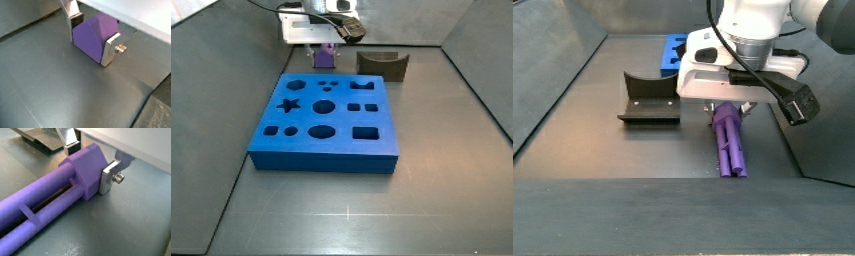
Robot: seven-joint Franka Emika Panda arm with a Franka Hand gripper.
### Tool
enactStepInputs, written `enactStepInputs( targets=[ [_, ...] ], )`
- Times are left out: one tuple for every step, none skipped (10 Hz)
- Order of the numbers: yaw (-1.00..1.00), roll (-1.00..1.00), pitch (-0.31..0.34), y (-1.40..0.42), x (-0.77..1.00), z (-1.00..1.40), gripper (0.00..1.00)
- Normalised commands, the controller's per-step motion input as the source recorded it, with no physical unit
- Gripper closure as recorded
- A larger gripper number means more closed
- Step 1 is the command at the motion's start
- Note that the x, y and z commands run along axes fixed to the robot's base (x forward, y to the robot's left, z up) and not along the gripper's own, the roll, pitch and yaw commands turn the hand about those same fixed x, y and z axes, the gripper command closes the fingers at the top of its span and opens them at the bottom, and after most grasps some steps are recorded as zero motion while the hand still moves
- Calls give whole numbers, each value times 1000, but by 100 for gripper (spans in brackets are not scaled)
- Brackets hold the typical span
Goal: Pick up the 3 prong object. Move up. Rotate the 3 prong object. Place the 3 prong object on the fixture. Regrasp the 3 prong object. Move to above the board. Insert the 3 prong object.
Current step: Move up, then place the 3 prong object on the fixture.
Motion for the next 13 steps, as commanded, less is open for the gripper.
enactStepInputs(
  targets=[
    [0,0,0,0,0,833,100],
    [0,-1,3,-1,-4,826,100],
    [6,-13,27,-2,-28,716,100],
    [8,-26,37,-7,-21,599,100],
    [10,-40,41,-7,-14,422,100],
    [11,-47,41,-8,-16,326,100],
    [0,0,0,0,0,1000,100],
    [1,-6,-3,0,-1,1000,100],
    [8,-21,1,-5,-11,1000,100],
    [13,-32,2,-8,-15,1000,100],
    [16,-48,7,-9,-19,1000,100],
    [17,-57,12,-10,-23,1000,100],
    [20,-71,9,-12,-25,1000,100]
  ],
)
